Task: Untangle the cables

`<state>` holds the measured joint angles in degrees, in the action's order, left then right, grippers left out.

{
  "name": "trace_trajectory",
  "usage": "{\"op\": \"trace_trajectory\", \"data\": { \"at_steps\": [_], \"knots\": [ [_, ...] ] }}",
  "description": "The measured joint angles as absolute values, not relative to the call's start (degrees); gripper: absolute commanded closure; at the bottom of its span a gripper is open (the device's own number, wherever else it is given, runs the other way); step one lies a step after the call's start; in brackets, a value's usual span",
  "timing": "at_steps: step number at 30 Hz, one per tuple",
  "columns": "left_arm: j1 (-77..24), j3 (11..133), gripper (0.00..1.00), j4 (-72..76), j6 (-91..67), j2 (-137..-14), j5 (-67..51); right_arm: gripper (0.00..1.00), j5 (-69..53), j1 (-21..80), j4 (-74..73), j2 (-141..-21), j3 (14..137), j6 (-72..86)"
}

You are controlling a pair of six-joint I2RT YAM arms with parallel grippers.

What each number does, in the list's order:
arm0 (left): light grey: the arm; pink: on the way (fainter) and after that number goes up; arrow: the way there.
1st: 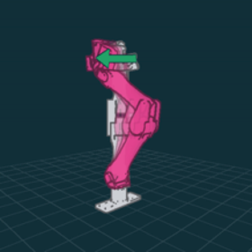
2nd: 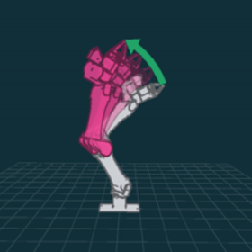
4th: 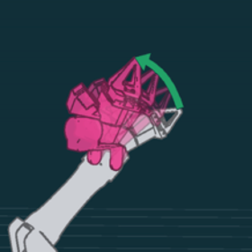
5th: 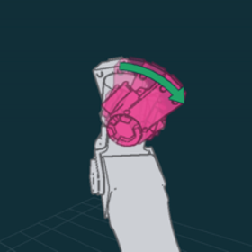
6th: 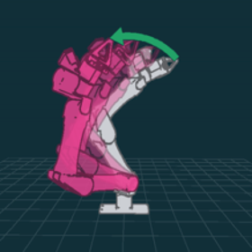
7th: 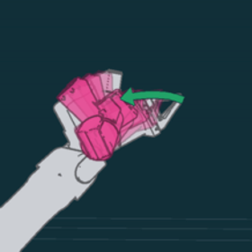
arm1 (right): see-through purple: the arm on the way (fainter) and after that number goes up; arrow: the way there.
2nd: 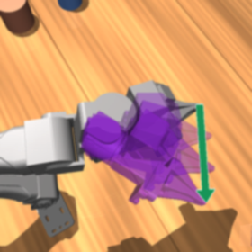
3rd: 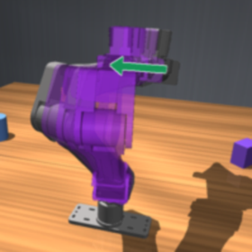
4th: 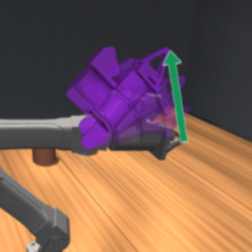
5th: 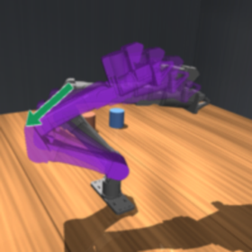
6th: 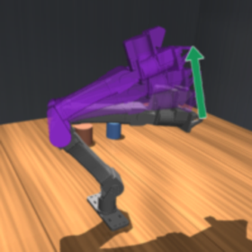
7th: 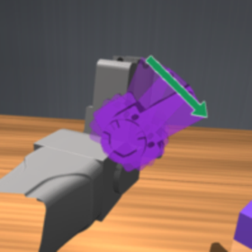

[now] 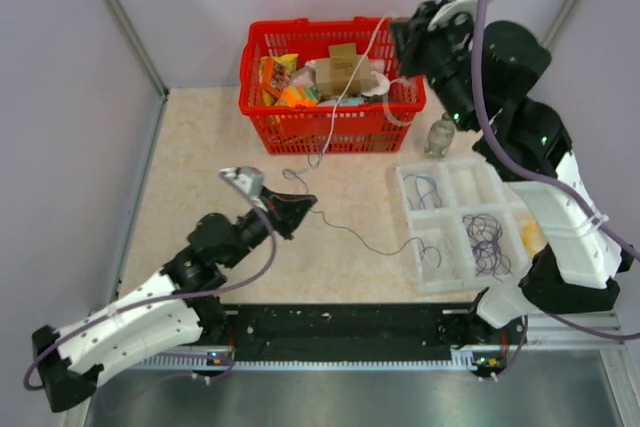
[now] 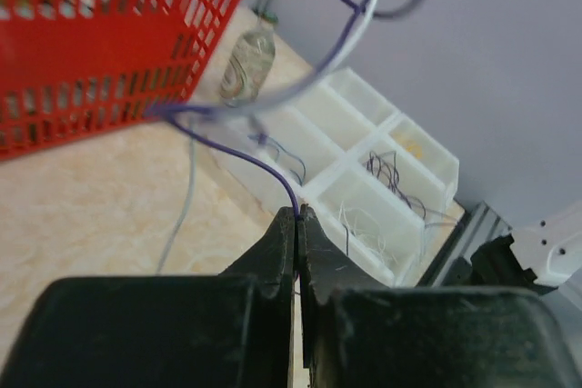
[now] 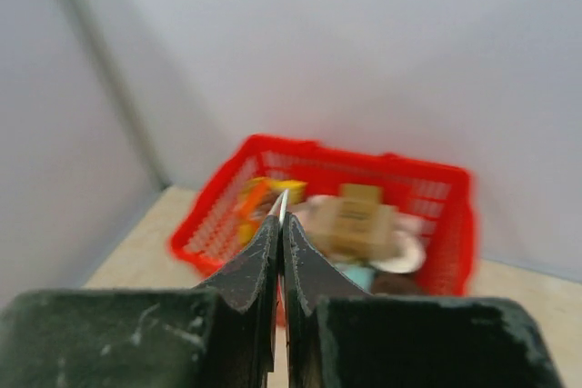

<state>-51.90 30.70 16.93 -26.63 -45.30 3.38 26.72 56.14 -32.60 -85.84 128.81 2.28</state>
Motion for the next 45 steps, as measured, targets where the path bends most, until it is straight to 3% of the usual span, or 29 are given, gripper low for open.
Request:
{"op": "trace_trajectory", "data": {
  "at_steps": [6,15,22,29,36,45],
  "knots": [
    [-51.9,34.6,1.0,-2.9,-22.2,-22.4,16.1,1.0,33.1,38.8,-32.3,-81.8,125.4,-2.3],
    [-51.9,53.3,1.0,-28.4,-16.6,-24.1,49.2,1.0,29.4,16.7,-33.8,-75.8,116.2,3.3],
    [-51.9,57.7,1.0,-26.6,-2.0,-21.8,64.5,1.0,22.4,8.7,-36.1,-74.6,114.0,8.2],
    [-51.9,58.5,1.0,-22.2,1.1,-20.5,62.4,1.0,10.5,8.8,-36.0,-72.2,111.7,10.4],
    [-51.9,57.7,1.0,-22.4,0.6,-32.1,62.1,1.0,6.2,8.8,-37.3,-71.3,114.1,10.3],
    [-51.9,54.9,1.0,-21.3,-3.6,-33.4,58.4,1.0,3.0,8.8,-40.6,-63.8,120.6,10.1]
  ]
}}
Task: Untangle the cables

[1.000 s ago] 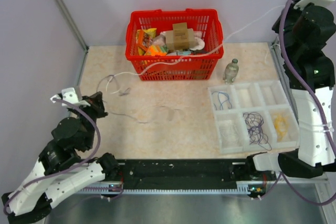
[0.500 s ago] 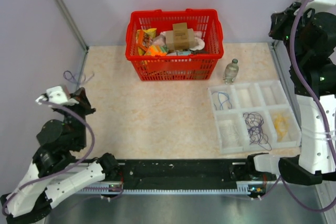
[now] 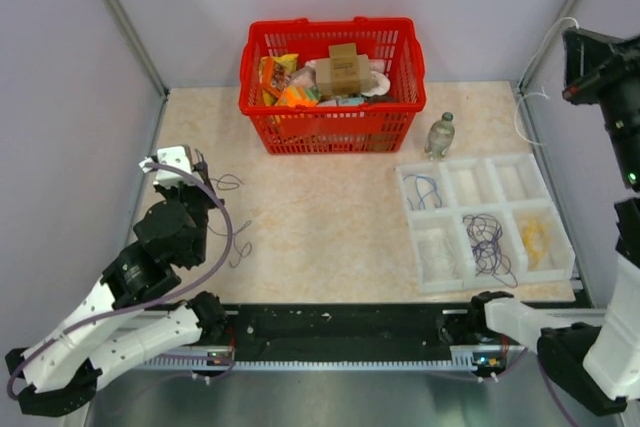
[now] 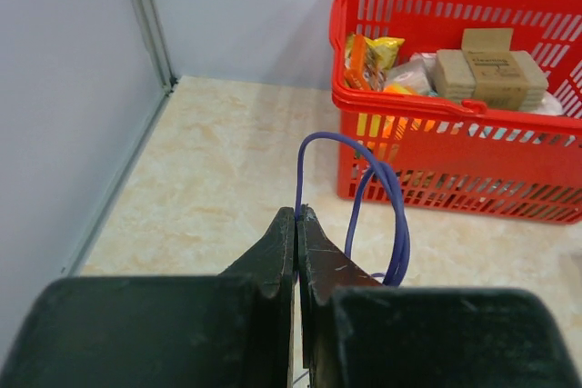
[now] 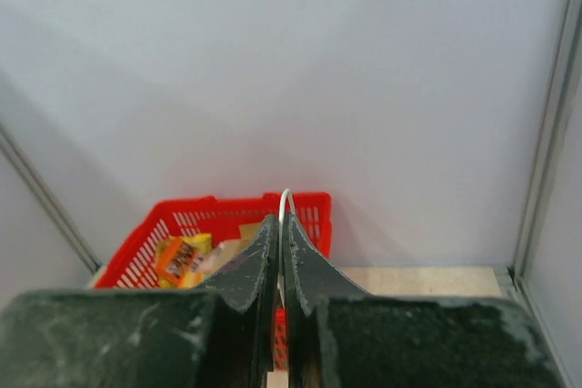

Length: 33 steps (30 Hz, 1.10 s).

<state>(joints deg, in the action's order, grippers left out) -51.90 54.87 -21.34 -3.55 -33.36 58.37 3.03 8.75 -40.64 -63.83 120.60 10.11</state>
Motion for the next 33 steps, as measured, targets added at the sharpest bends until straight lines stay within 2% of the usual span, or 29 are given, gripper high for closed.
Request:
{"op": "trace_trajectory", "data": {
  "at_steps": [8,12,24,33],
  "knots": [
    [-51.9,52.1,1.0,-21.0,-7.7,-36.5,54.3,1.0,-8.8,8.8,-40.8,-57.6,127.9,12.3],
    [-51.9,51.4,1.0,-21.0,-9.5,-36.9,52.5,1.0,-10.9,8.8,-40.3,-56.5,128.9,12.7],
    [-51.9,51.2,1.0,-21.7,-13.4,-36.2,48.5,1.0,-8.6,8.8,-41.7,-53.7,114.9,11.4],
    [-51.9,51.2,1.0,-23.8,-14.3,-34.2,47.8,1.0,-6.0,8.8,-41.6,-53.3,109.1,10.1]
  ]
}}
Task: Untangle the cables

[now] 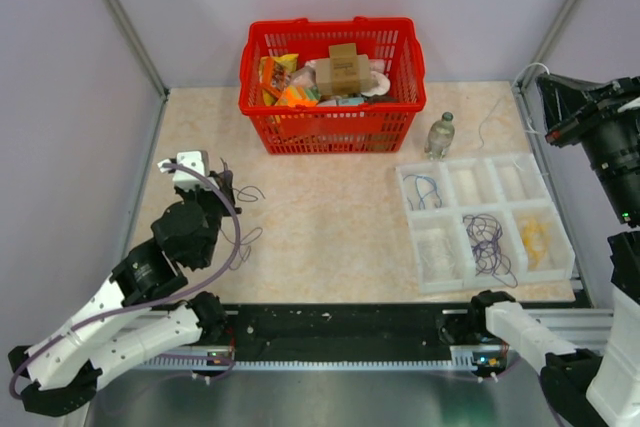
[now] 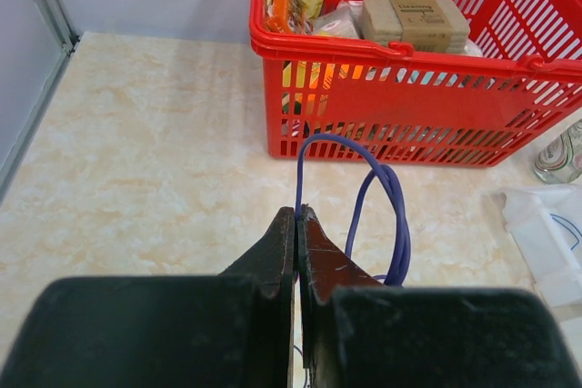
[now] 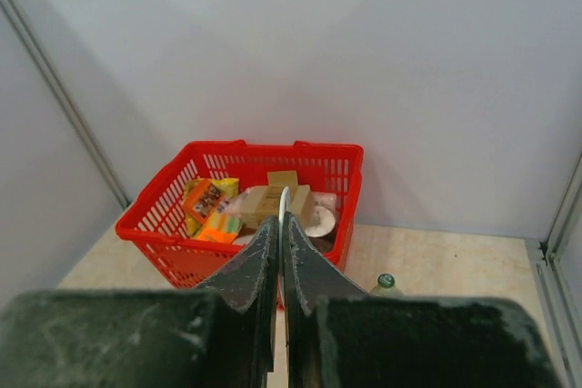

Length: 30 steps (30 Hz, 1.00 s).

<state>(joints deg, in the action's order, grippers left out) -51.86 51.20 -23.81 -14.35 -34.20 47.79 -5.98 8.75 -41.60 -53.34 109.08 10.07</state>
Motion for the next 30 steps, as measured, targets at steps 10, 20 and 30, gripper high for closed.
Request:
{"op": "trace_trajectory", "data": {
  "at_steps": [10,20,30],
  "knots": [
    [-51.9,50.8,1.0,-24.5,-14.7,-32.9,47.8,1.0,-9.0,8.8,-41.9,-51.4,106.6,12.5],
    [-51.9,50.0,1.0,-24.5,-15.0,-32.9,47.3,1.0,-13.9,8.8,-40.8,-53.4,120.9,16.3],
    [-51.9,50.0,1.0,-24.5,-15.1,-32.9,47.1,1.0,-13.6,8.8,-40.7,-49.5,109.8,16.2]
  ]
}}
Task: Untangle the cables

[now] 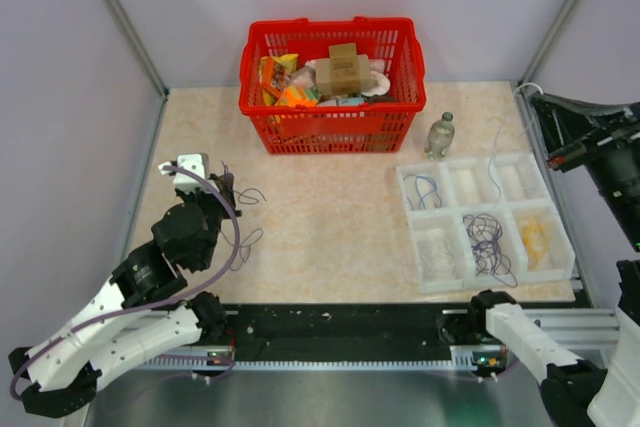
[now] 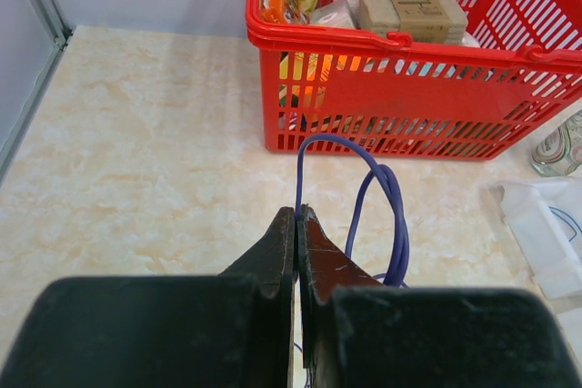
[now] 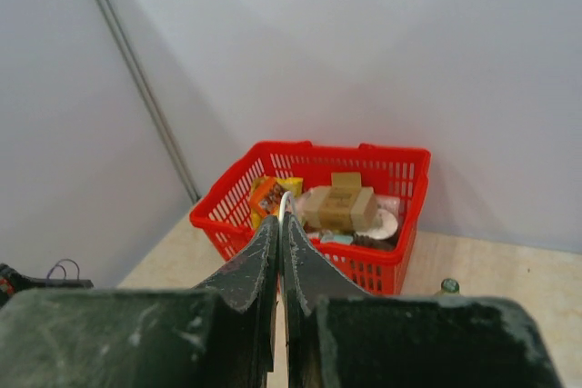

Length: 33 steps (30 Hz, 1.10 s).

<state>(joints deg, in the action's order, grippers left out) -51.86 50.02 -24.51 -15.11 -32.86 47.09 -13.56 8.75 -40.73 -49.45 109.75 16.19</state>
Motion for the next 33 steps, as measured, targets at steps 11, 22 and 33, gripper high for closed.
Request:
{"op": "trace_trajectory", "data": {
  "at_steps": [11,22,33],
  "knots": [
    [-51.9,50.0,1.0,-24.6,-15.6,-32.9,46.1,1.0,-12.1,8.8,-41.7,-46.9,96.1,16.3],
    [-51.9,50.0,1.0,-25.0,-16.6,-31.9,46.0,1.0,-14.9,8.8,-35.8,-49.7,96.3,20.8],
    [-51.9,50.0,1.0,-26.2,-16.6,-30.2,46.1,1.0,-14.8,8.8,-39.1,-46.6,90.0,20.0]
  ]
}}
